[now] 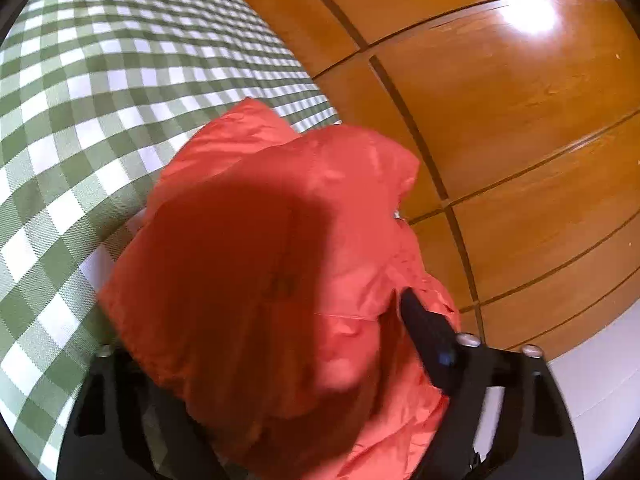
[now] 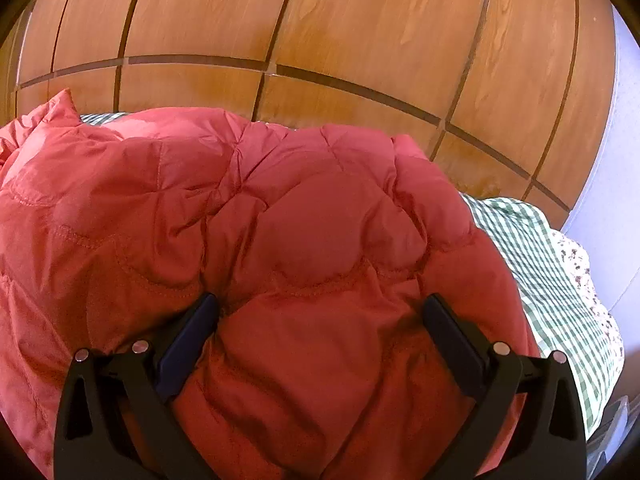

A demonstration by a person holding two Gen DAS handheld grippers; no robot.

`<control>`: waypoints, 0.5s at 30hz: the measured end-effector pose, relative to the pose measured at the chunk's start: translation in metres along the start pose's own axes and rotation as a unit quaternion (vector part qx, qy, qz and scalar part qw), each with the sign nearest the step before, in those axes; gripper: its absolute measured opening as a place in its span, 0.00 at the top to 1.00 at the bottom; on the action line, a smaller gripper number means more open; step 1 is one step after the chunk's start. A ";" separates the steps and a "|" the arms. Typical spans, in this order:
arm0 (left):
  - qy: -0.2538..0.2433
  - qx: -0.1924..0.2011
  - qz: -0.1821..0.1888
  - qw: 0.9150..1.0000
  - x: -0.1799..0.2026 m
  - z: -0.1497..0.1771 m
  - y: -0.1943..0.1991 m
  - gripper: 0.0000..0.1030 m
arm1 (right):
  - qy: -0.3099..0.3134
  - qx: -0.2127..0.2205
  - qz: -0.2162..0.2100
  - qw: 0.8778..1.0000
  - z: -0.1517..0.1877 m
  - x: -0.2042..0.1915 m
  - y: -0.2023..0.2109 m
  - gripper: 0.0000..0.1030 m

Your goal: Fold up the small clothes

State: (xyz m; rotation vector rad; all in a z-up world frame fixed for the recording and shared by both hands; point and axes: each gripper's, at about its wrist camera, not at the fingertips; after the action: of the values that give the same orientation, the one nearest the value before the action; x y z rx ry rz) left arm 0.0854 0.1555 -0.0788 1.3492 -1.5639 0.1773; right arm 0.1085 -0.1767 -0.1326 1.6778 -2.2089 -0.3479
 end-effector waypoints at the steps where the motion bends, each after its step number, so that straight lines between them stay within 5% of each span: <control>1: 0.006 -0.003 0.001 1.000 -0.003 -0.001 -0.002 0.38 | 0.000 0.001 0.002 1.000 0.003 -0.002 0.002 0.02; 7: 0.035 -0.019 0.027 0.999 -0.013 -0.008 -0.002 0.73 | 0.000 0.004 0.006 1.000 0.004 -0.004 0.003 0.02; 15: -0.125 0.018 0.024 0.992 0.054 -0.010 0.030 0.80 | -0.001 0.004 0.007 1.000 0.005 -0.004 0.002 0.02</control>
State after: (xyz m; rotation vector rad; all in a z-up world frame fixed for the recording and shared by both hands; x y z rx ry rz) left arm 0.0754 0.1380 -0.0195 1.4046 -1.8105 0.0673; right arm 0.1056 -0.1718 -0.1365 1.6656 -2.2243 -0.3375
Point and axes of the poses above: each gripper's, at about its wrist camera, not at the fingertips, and y roughly against the way its jaws point, x to its right, z to its underside, and after that the axes turned 8 degrees about -y, right-handed
